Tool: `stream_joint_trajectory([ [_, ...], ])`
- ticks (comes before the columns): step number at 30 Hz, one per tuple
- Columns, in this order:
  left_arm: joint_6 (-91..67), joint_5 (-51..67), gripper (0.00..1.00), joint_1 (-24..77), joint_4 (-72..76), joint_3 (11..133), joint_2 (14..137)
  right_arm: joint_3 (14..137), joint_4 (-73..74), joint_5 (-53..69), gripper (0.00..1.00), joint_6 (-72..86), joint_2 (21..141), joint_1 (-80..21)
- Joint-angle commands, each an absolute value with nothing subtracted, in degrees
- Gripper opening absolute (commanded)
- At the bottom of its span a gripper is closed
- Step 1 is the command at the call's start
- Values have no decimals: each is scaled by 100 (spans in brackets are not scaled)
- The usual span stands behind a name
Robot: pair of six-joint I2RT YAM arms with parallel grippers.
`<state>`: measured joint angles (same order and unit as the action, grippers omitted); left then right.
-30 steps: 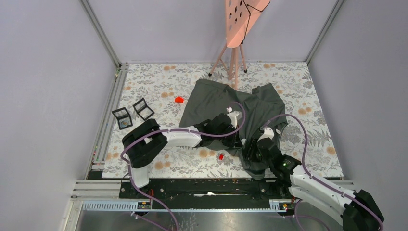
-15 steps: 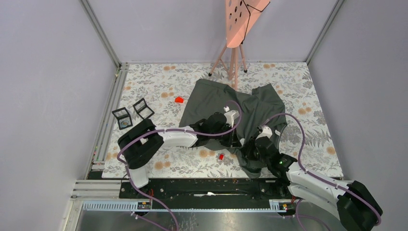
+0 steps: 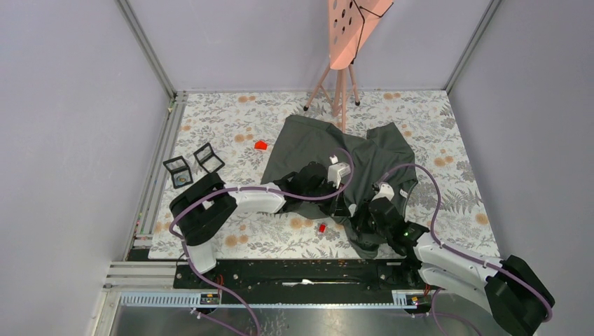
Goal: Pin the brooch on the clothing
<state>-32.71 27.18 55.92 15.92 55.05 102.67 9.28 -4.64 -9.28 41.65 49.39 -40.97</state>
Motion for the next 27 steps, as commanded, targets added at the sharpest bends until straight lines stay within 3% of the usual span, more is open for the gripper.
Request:
stream_joint_trajectory([
  [1,-2651,3769,0,5698,1853,5570,9909,1159,-610,-843,20,3998,5070,-4084],
  [12,-2545,3815,0,5615,1775,5556,9795,1521,-505,-697,21,3941,5503,-4076],
  [18,-2758,3666,0,5329,1422,5655,10063,1955,463,-787,37,3704,4916,-4074],
  [27,-3459,3976,0,4853,2052,5621,10359,2330,2101,-1127,63,3680,3835,-4075],
])
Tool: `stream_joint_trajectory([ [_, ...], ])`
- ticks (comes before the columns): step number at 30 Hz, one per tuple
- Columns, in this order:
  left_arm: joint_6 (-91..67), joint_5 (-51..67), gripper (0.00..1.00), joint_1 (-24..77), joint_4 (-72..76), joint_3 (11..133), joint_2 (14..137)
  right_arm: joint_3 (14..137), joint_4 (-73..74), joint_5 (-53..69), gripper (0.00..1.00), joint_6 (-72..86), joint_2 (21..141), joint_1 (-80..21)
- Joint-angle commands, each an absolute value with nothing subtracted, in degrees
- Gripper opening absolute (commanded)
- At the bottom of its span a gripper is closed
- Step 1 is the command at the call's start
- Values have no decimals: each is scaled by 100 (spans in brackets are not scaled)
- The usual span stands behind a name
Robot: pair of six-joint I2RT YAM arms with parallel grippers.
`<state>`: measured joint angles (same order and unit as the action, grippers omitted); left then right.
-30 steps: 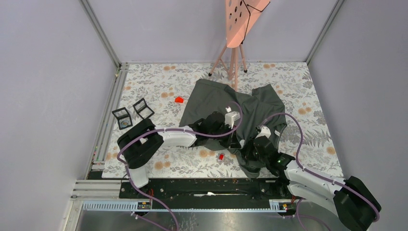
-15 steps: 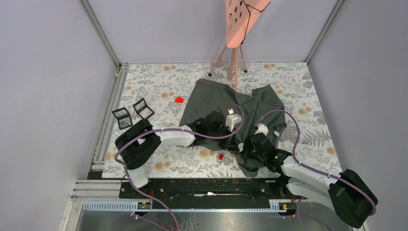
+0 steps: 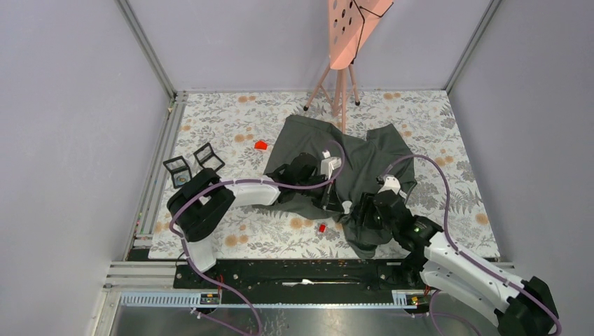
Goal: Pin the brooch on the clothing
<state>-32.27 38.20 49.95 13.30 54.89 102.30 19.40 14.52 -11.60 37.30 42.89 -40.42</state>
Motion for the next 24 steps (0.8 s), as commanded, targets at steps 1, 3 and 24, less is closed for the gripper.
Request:
stream_joint_trajectory([
  [1,-3455,4075,0,4822,2108,5617,10384,2343,2145,-1133,66,3647,3706,-4071],
  [3,-3424,4247,0,4772,2129,5628,10441,2382,2152,-1069,70,3552,3528,-4031],
  [24,-2483,5455,0,4453,1503,5740,10449,1460,168,1567,64,3075,3560,-2700],
])
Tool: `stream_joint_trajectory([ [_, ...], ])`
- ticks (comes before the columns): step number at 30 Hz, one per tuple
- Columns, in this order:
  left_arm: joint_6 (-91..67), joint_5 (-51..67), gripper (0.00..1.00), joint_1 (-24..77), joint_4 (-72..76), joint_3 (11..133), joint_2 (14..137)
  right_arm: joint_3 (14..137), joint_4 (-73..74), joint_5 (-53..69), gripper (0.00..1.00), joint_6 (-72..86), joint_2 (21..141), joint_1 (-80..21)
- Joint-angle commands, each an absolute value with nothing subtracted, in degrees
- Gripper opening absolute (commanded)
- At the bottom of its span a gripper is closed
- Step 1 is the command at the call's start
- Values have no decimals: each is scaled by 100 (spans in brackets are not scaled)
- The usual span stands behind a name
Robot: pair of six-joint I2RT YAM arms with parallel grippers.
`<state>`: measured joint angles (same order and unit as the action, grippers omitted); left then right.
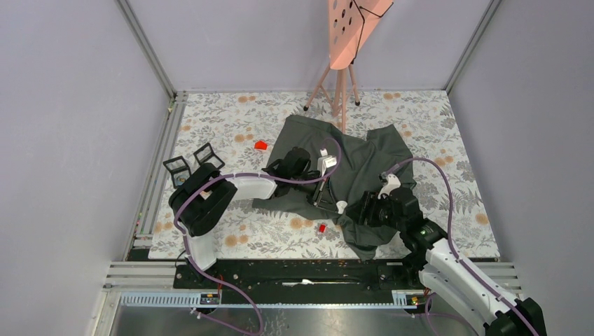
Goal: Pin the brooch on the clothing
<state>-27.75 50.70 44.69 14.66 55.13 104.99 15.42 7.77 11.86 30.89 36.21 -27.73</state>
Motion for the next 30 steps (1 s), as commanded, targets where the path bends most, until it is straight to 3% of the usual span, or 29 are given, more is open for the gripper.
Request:
stream_joint_trajectory([
  [1,-2479,5469,0,4452,1510,5739,10446,1439,136,1579,63,3084,3571,-2693],
  [30,-2408,5862,0,4541,1608,5721,10389,1428,-776,1897,52,3294,4513,-2682],
])
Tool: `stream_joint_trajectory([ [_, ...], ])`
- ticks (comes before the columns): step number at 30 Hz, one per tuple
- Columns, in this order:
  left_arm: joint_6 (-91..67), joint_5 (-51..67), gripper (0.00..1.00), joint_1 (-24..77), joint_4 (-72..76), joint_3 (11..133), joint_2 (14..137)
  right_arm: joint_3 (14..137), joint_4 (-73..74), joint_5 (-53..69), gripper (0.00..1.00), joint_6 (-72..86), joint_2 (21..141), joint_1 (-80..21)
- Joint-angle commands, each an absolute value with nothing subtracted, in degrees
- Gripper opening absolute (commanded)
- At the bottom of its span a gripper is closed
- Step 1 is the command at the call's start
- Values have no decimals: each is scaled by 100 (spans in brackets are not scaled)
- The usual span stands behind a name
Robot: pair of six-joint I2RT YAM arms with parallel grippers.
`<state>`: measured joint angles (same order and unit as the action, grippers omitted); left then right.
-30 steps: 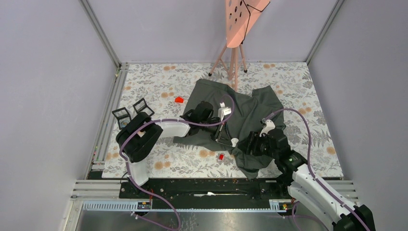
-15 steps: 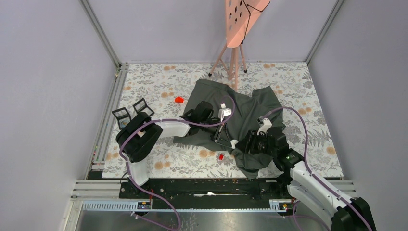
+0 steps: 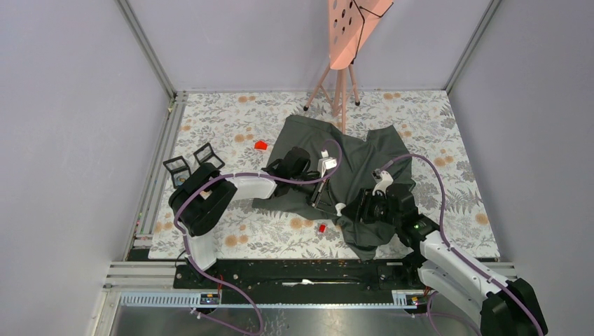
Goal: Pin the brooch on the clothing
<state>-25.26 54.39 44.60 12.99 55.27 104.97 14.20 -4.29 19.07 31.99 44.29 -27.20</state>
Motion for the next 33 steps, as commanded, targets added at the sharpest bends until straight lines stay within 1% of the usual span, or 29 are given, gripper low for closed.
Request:
stream_joint_trajectory([
  [1,-2406,5873,0,4562,1608,5734,10396,1424,-804,1898,52,3303,4554,-2681],
  [9,-2417,5874,0,4683,1591,5783,10433,1424,-1074,1857,49,3412,4829,-2682],
  [22,-2485,5810,0,4745,1642,5808,10459,1299,-787,987,47,3350,4505,-2682],
  [30,-2505,5778,0,4755,1662,5810,10475,1222,-773,853,47,3326,4466,-2681],
  [33,-2522,5487,0,4743,1601,5801,10449,1243,-713,857,46,3337,4421,-2681],
])
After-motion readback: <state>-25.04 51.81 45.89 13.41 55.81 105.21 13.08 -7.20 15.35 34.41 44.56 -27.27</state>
